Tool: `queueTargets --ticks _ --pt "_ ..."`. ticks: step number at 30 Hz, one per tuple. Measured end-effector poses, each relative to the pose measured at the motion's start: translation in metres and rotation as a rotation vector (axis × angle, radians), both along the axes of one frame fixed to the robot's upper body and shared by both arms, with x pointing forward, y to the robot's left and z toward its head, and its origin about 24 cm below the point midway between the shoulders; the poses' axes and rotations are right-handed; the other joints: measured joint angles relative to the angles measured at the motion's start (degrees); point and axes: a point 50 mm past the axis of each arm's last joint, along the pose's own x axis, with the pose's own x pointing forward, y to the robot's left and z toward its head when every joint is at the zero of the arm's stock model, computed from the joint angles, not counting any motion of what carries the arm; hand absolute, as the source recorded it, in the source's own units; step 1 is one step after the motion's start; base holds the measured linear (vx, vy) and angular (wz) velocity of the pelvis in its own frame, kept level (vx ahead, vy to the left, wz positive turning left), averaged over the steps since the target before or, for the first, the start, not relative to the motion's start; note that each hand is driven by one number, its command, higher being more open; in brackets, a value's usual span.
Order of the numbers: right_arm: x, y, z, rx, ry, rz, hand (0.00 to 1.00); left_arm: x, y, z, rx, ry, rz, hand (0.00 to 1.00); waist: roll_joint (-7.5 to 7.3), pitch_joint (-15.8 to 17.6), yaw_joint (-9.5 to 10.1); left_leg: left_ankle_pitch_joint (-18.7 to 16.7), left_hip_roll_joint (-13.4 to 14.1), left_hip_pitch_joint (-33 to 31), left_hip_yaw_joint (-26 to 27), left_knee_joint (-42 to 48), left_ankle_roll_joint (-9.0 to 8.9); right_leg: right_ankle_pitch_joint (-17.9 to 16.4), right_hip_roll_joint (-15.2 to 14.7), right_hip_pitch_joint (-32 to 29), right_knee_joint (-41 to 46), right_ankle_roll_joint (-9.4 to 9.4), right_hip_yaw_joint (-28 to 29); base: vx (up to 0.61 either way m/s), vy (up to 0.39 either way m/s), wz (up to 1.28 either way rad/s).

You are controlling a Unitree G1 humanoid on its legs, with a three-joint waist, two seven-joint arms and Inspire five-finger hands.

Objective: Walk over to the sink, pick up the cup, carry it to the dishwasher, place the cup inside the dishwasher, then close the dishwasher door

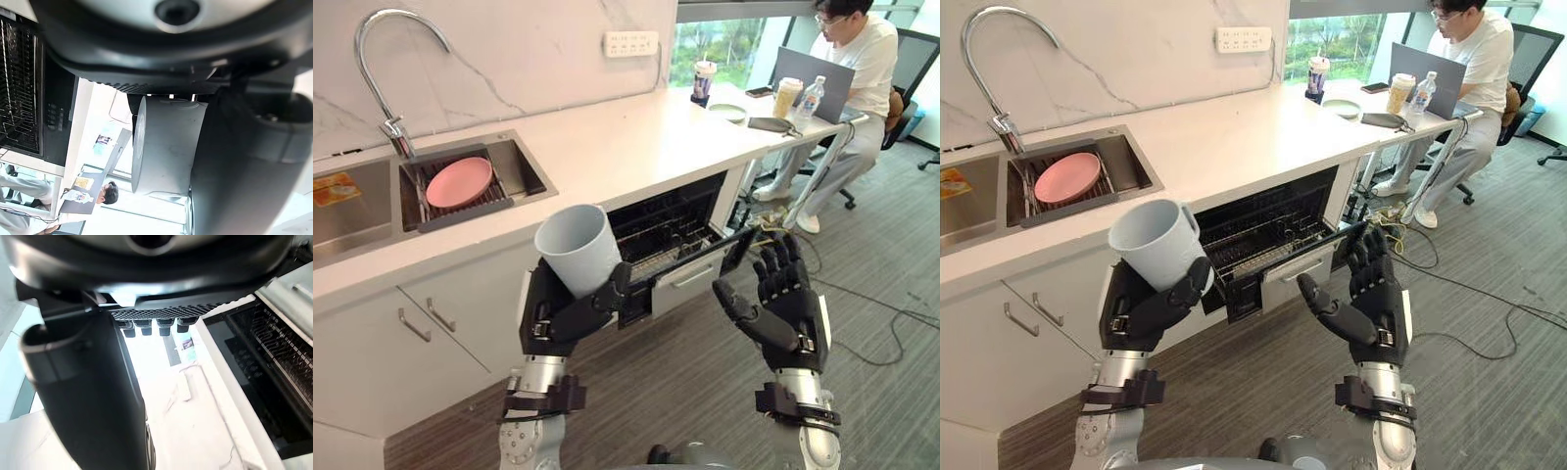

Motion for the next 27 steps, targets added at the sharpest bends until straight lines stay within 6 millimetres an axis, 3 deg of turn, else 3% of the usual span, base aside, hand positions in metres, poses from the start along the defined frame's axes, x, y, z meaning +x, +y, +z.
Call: queueTargets --ticks 2,3,5,6,7,9,12,18,21,22,24,25,27 --pt "0.001 -0.004 0.003 -0.019 -0.014 0.003 1.0 0.0 0.0 -0.001 0.0 0.004 0.003 0.0 -0.1 0.1 0.91 -3.5 1.2 -5.4 0.4 2.8 0.33 0.0 -0.1 3.1 -2.9 0.06 -0.3 0.2 0.007 0.15" --pt "0.001 -0.007 0.003 -0.027 -0.014 -0.002 1.0 0.0 0.001 -0.002 0.003 0.009 0.007 0.0 -0.18 0.1 1.54 -6.1 1.1 -7.7 1.3 -1.7 0.99 0.2 -0.5 4.7 -4.6 0.04 -0.3 0.25 0.028 0.07" --pt "0.004 -0.012 0.0 -0.022 -0.006 0.007 1.0 0.0 0.004 -0.008 0.013 0.033 0.019 0.0 -0.54 -0.3 2.02 -6.8 -1.7 -8.5 1.9 -17.6 1.26 0.7 -2.6 5.6 -6.1 1.18 -0.2 0.28 0.084 0.01" --pt "0.007 -0.016 -0.001 -0.03 -0.003 0.009 1.0 0.0 0.005 -0.011 0.01 0.045 0.029 0.0 -0.32 -0.5 1.98 -5.7 -3.5 -8.5 1.5 -26.6 0.73 1.3 -3.7 5.6 -6.5 2.69 -0.1 0.27 0.128 -0.06" --pt "0.01 -0.021 -0.004 -0.04 0.014 0.015 1.0 0.001 0.006 -0.014 0.011 0.06 0.039 0.0 -0.12 -0.7 2.18 1.1 -5.6 -7.5 0.9 -35.8 -0.17 1.7 -4.9 6.2 -6.9 4.1 0.7 0.25 0.115 -0.16" --pt "0.012 -0.024 -0.011 -0.038 0.053 0.031 1.0 0.001 0.008 -0.015 0.006 0.069 0.057 0.0 0.25 -1.3 2.34 8.8 -7.8 -4.4 1.4 -42.9 -0.84 1.9 -6.1 7.1 -8.6 5.98 2.1 0.32 0.158 -0.21" --pt "0.013 -0.017 -0.012 -0.007 0.052 0.052 1.0 0.008 0.01 -0.011 0.023 0.05 0.063 0.0 -1.07 -1.9 1.88 8.9 -10.3 -2.8 2.0 -46.6 0.11 2.9 -8.0 7.6 -10.5 7.44 2.5 0.29 0.167 0.0" --pt "0.014 -0.006 -0.005 0.044 0.008 0.084 1.0 0.016 0.007 -0.007 0.058 0.049 0.063 0.0 -1.8 -2.5 1.92 8.4 -12.6 0.9 0.6 -50.6 1.48 3.6 -9.7 10.0 -9.9 8.91 1.4 0.14 0.089 0.16" --pt "0.014 -0.007 -0.006 0.041 0.011 0.076 1.0 0.017 0.005 -0.008 0.08 0.055 0.056 0.0 -1.83 -2.3 1.76 7.6 -12.9 0.9 -0.6 -49.8 2.36 2.0 -12.0 5.4 1.9 10.64 0.7 0.06 0.092 0.26" --pt "0.015 -0.007 -0.005 0.042 0.005 0.08 1.0 0.018 0.005 -0.009 0.106 0.056 0.062 0.0 -2.17 -1.9 1.77 7.2 -13.2 1.6 -0.9 -49.4 2.84 1.7 -13.6 2.5 9.6 10.25 0.9 0.05 0.107 0.13" --pt "0.017 -0.003 -0.004 0.047 -0.002 0.098 1.0 0.02 0.007 -0.01 0.142 0.063 0.083 0.0 -2.95 -0.9 1.36 6.4 -13.5 3.2 -1.3 -48.6 3.49 0.2 -15.5 0.1 17.0 9.09 1.8 0.03 0.063 0.13" --pt "0.017 -0.001 -0.004 0.047 -0.004 0.109 1.0 0.02 0.008 -0.011 0.155 0.069 0.093 0.0 -3.05 -1.1 1.17 6.2 -13.5 3.2 -1.5 -48.4 3.49 -0.9 -15.6 -0.1 16.5 9.18 2.2 0.02 0.039 0.13" --pt "0.022 0.006 0.0 0.045 -0.034 0.156 1.0 0.024 0.009 -0.009 0.203 0.059 0.133 0.0 -4.28 -1.1 0.96 5.3 -13.4 1.7 -1.5 -46.3 2.97 -1.0 -14.8 -0.5 7.0 9.01 4.4 0.0 0.0 0.0"
